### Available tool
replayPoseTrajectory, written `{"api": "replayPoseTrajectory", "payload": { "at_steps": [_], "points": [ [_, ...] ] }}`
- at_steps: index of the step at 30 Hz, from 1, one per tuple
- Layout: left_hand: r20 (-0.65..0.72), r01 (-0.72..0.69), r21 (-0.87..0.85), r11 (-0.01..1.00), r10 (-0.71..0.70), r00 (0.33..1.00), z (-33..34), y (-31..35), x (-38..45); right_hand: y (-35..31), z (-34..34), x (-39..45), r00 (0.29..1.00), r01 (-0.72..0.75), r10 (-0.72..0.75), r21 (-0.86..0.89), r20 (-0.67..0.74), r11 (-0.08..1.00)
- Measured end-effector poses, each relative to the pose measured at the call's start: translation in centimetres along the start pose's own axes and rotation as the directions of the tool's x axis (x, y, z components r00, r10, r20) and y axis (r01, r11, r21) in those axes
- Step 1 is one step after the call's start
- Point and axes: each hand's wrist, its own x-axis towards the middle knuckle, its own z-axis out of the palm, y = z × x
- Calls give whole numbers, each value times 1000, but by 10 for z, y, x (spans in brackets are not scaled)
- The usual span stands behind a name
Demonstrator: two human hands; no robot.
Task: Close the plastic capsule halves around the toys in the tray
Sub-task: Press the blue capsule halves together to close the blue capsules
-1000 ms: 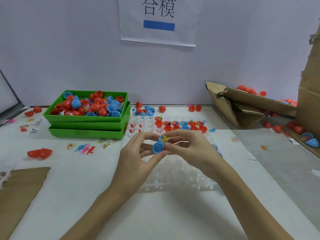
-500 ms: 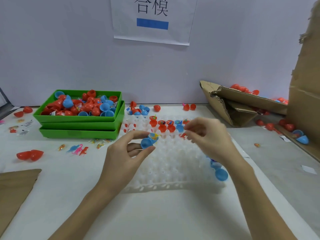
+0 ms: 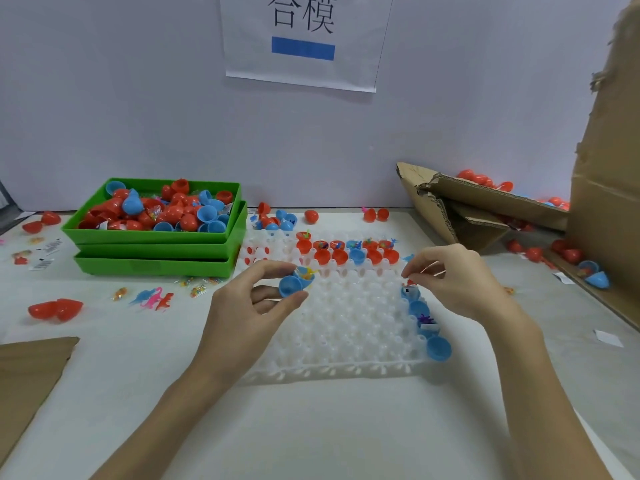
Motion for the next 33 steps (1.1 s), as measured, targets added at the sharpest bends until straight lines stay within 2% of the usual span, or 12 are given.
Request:
{"api": "replayPoseTrajectory", "payload": {
  "at_steps": [6, 11, 17, 26, 30, 33],
  "points": [
    [14, 9, -2, 1000, -9, 1000, 1, 2, 0, 1, -7, -2, 1000, 12, -11, -7, 20, 1000],
    [11, 16, 2, 1000, -16, 1000, 1, 3, -1, -2, -9, -2, 994, 66, -63, 36, -90, 997],
    [18, 22, 8, 1000, -22, 1000, 1, 6, -2, 1, -5, -1, 997, 29, -30, 8, 65, 1000],
    [40, 38, 16, 999, -39, 998, 2, 8, -2, 2, 6, 5, 990, 32, -25, -51, 136, 998],
    [69, 65, -27, 998, -63, 996, 3, 8, -3, 3, 6, 6, 996, 54, -50, -49, 79, 997],
    [111, 105, -132, 986, -90, 990, 2, 9, -1, -5, 3, 4, 990, 102, -96, 48, -104, 994]
  ]
}}
